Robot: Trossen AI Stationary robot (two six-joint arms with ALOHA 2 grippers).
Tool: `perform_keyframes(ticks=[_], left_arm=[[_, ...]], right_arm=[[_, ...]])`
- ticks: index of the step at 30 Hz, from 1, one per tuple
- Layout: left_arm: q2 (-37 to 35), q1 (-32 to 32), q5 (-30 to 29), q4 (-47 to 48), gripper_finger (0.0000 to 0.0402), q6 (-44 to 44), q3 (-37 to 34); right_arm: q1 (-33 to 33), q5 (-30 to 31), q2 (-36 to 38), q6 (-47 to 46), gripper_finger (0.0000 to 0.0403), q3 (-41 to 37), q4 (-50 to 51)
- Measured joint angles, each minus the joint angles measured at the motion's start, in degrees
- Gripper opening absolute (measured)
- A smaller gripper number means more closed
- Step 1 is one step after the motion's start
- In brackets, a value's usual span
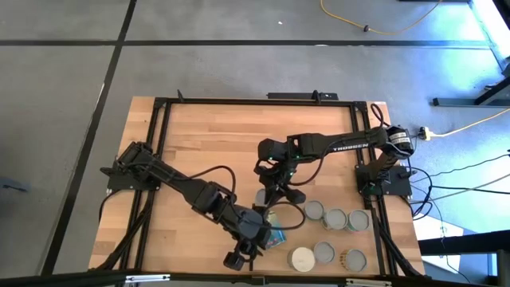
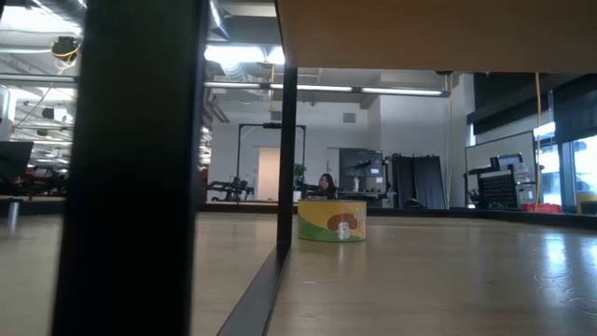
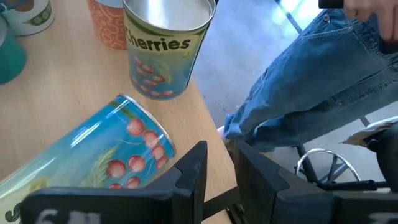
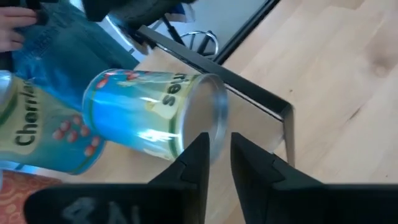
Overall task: Pick and place cans onto a shelf
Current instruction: Put the blue canned cherries on the shelf
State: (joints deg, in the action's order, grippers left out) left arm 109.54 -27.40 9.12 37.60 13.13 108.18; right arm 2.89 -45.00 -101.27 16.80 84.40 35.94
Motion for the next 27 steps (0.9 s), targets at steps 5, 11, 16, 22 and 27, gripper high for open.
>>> perform_keyframes(ticks=[5,11,16,22,27], left_arm=[[0.00,0.00,1.63,-0.65,0.0073,-0.14,0.00],[0.02,-0.56,0.50,-0.63,0.0075,0.11,0.00],[0.02,-1.09,-1.81,-2.32,0.0072,0.25,-1.60],[0.11,-0.87,-0.78,-13.30,0.0071,1.77,-7.63],[0.11,-0.74,-0.71,-18.94,0.0071,1.56,-9.75]], right_arm=[[-0.92,-6.03,0.00,-0.48,0.0067,0.43,0.32],[-2.31,-16.52,0.00,-1.60,0.0065,1.22,0.52],[-1.72,-11.70,-0.51,-1.32,0.0065,1.22,2.77],[-1.72,-10.14,-0.52,-1.58,0.0064,1.18,3.25],[-1.72,-10.11,-0.52,-1.42,0.0064,1.18,4.38]])
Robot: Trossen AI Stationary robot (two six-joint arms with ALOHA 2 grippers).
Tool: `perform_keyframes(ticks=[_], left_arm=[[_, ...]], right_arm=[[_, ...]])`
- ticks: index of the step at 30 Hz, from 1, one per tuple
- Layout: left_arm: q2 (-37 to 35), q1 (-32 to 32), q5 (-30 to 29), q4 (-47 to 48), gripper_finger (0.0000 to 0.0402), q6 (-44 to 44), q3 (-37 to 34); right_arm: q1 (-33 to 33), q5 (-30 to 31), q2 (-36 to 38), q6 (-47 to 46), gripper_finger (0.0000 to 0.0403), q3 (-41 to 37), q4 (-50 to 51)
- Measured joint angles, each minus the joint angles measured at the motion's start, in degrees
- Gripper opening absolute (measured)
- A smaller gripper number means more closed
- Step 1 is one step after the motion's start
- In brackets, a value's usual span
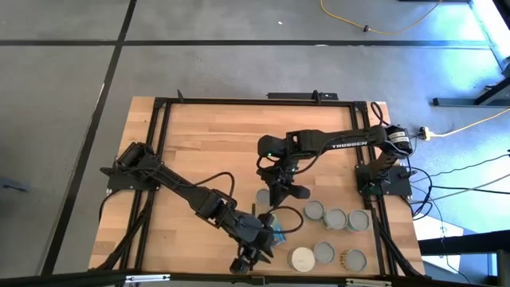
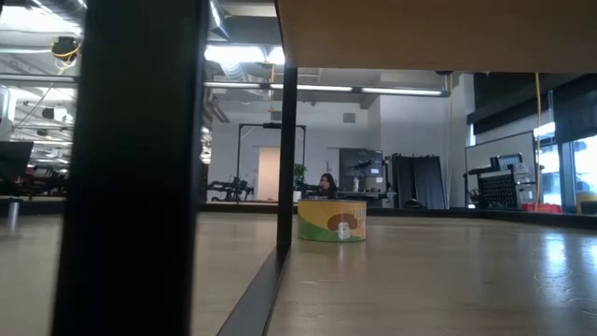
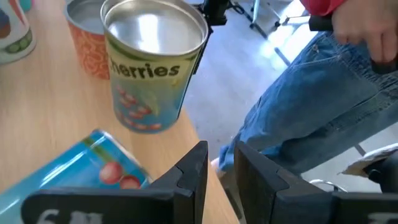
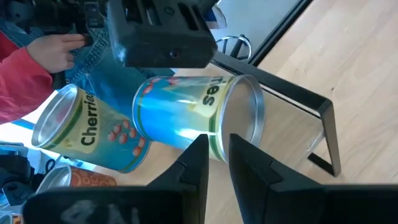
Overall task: Pick and place cans onto a shelf
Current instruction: Put the blue canned cherries on the shelf
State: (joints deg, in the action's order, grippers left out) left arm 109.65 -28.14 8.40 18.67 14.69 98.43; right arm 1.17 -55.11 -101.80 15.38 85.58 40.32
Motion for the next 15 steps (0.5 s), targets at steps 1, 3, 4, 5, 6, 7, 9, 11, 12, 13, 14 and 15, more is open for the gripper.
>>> perform_keyframes(ticks=[1,3,4,5,6,7,9,11,12,13,14,15], left_arm=[[0.00,0.00,0.01,-0.30,0.0071,-0.01,-0.02],[0.00,0.00,0.03,-0.52,0.0071,-0.01,-0.02],[0.00,0.05,0.04,-0.49,0.0071,-0.03,-0.02],[0.00,0.13,0.02,-0.49,0.0071,-0.03,-0.02],[0.00,0.17,0.02,-0.49,0.0071,-0.03,-0.02],[0.00,0.22,-0.06,-0.49,0.0071,-0.03,-0.02],[0.00,0.26,-0.74,-0.45,0.0071,-0.05,-0.02],[0.00,0.23,-2.47,-0.21,0.0071,-0.13,-0.02],[0.00,0.08,-3.40,-0.09,0.0071,-0.16,-0.04],[0.00,-0.10,-4.21,-0.04,0.0071,-0.17,-0.04],[0.00,-0.24,-5.17,0.08,0.0071,-0.16,-0.04],[0.00,-0.41,-6.17,0.26,0.0071,-0.13,-0.04]], right_arm=[[0.00,-0.02,0.00,0.06,0.0064,0.00,-0.06],[0.00,-0.02,0.00,0.17,0.0064,0.00,-0.08],[0.00,0.00,0.00,0.17,0.0064,0.00,-0.07],[0.00,-0.02,0.00,0.19,0.0064,0.00,-0.08],[0.00,-0.06,-0.07,0.19,0.0064,0.00,-0.11],[0.00,-0.37,-0.22,0.21,0.0064,0.00,-0.13],[0.01,-1.27,-0.72,0.21,0.0064,0.00,0.13],[0.02,-1.73,-1.04,0.23,0.0064,0.00,0.15],[0.02,-1.64,-1.05,0.23,0.0064,0.00,0.17],[0.01,-1.24,-1.05,0.26,0.0064,0.00,-0.03],[0.02,-1.03,-1.05,0.30,0.0064,0.00,-0.19],[0.02,-1.06,-1.05,0.30,0.0064,0.00,-0.29]])
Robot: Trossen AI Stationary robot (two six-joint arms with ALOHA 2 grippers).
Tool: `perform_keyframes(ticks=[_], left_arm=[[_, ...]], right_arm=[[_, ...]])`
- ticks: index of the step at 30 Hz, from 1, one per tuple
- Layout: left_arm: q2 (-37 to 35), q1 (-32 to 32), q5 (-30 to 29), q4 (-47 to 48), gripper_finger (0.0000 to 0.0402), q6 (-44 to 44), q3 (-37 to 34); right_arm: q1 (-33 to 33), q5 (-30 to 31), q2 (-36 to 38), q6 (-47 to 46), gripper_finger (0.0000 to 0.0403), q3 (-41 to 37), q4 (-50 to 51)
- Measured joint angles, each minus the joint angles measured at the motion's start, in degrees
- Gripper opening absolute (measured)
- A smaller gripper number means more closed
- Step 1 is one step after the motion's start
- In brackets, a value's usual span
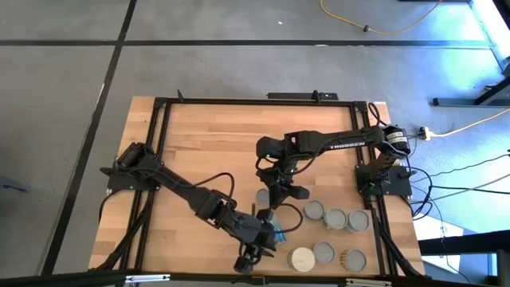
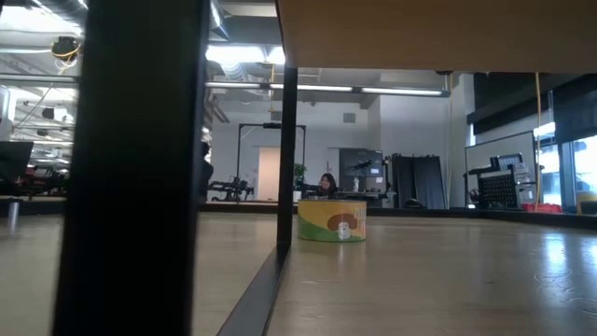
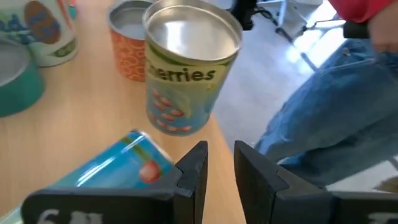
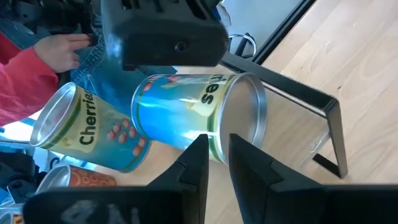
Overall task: Pick and place cans onto a shelf
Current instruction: Put the blue canned cherries on the shelf
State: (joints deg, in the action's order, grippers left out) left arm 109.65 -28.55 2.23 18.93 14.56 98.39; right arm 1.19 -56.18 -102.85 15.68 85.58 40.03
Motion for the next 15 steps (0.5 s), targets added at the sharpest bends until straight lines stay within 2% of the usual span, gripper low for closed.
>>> perform_keyframes(ticks=[11,15], left_arm=[[0.00,-2.62,-8.82,1.54,0.0071,9.62,-0.07],[1.42,-3.15,-9.86,0.34,0.0071,13.17,-0.06]], right_arm=[[-0.02,1.04,0.00,-0.02,0.0064,0.00,0.07],[-0.06,1.09,0.00,1.13,0.0064,0.00,-0.02]])
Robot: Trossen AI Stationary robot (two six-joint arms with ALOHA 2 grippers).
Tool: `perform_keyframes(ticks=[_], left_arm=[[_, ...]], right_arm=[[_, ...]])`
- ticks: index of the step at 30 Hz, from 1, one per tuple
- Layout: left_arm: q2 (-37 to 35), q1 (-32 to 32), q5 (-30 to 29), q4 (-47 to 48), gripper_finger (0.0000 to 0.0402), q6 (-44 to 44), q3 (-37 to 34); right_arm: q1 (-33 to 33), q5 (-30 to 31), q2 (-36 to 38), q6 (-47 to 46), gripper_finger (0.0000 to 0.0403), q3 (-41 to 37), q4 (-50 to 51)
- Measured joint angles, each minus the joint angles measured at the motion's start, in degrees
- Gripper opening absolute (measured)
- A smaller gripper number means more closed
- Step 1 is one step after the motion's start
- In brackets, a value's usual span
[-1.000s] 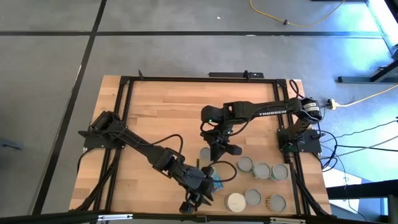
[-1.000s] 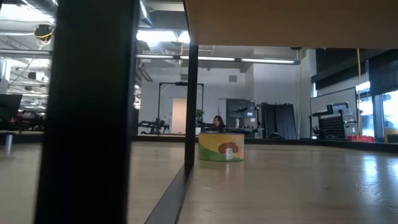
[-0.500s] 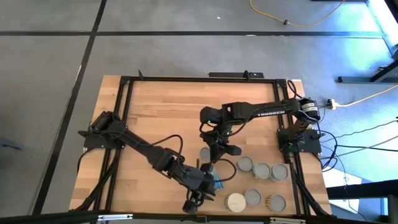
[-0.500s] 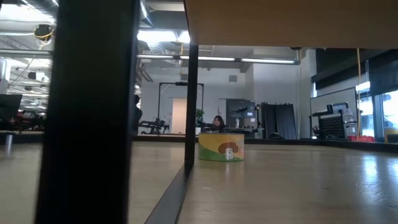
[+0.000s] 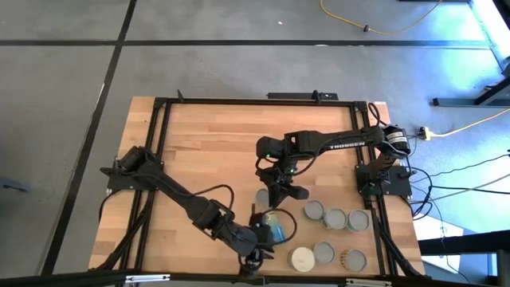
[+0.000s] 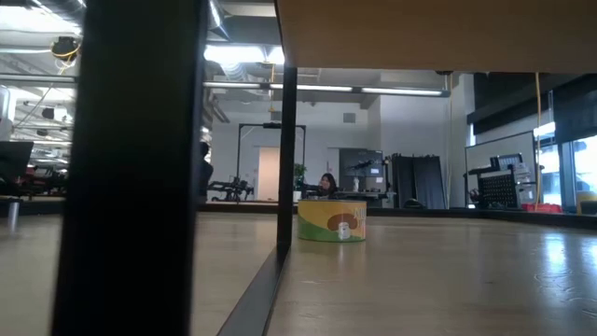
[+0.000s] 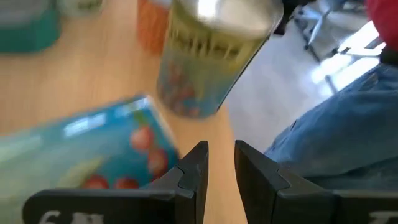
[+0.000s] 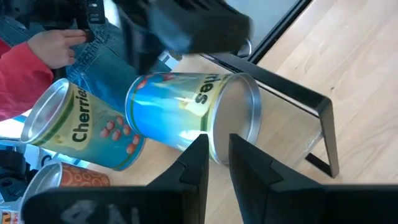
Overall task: Pick and place cans onto a shelf
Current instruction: Put the blue canned cherries on the shelf
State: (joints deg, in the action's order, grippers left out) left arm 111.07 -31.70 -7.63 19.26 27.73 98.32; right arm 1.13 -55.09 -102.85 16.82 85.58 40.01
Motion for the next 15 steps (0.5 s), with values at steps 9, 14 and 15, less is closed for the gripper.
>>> perform_keyframes(ticks=[9,14,15], left_arm=[[1.51,-0.55,-2.14,-2.01,0.0071,1.88,-0.02],[1.51,-0.53,-2.91,-1.86,0.0071,1.88,-0.02],[1.51,-0.53,-3.21,-1.73,0.0071,1.77,-0.02]], right_arm=[[-0.55,0.07,0.00,0.00,0.0064,0.00,0.14],[-0.55,-0.26,-0.60,-0.02,0.0064,0.02,0.52],[-0.55,-0.32,-0.92,-0.02,0.0064,0.02,0.58]])
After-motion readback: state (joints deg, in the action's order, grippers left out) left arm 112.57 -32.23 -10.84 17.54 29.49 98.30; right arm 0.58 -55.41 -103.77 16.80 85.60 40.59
